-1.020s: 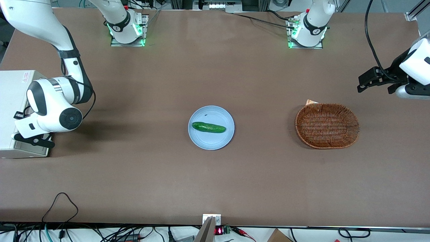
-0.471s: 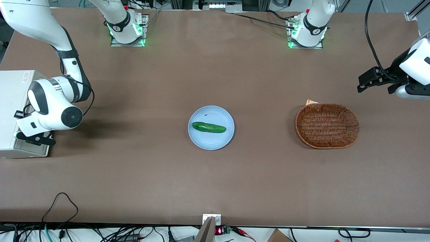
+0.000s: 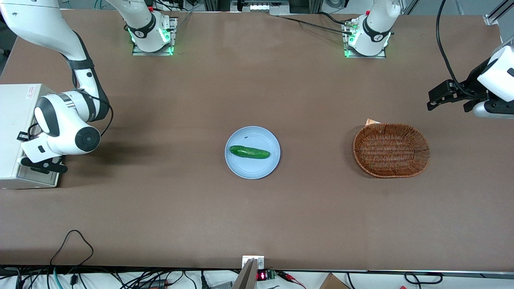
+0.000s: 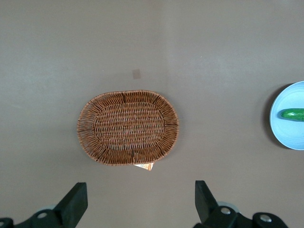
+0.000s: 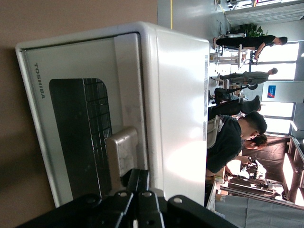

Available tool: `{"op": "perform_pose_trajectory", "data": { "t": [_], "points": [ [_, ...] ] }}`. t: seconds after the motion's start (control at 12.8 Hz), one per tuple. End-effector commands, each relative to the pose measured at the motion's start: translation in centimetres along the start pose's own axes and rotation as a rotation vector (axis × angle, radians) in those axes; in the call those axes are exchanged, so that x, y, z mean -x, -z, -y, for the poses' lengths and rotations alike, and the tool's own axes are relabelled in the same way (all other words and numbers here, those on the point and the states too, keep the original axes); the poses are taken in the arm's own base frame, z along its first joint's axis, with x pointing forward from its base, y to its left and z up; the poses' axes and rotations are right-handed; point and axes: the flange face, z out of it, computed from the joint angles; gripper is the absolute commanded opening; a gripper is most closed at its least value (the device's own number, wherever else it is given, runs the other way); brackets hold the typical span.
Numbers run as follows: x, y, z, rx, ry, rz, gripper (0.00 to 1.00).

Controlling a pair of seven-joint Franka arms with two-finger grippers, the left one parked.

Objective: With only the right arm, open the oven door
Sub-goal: 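Pull the door handle down with the right gripper, swinging the door open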

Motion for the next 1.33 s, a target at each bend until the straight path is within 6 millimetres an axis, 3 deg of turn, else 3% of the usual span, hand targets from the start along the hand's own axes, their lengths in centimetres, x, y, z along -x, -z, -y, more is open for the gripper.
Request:
{"op": "perform_pose_trajectory", "data": {
  "t": [0.0,0.47,1.1,1.25],
  "points": [
    [0.7,0.8,0.4,-0.008,0.006,-0.016,0.03],
    [0.6,2.9,3.0,-0.009,0.052,-0.05,0.03],
    [1.7,6.1,10.5,-0.029,0.154,-0.077,0.01],
    [1.7,6.6,11.4,-0.069,0.147,-0.054,0.01]
  ]
}}
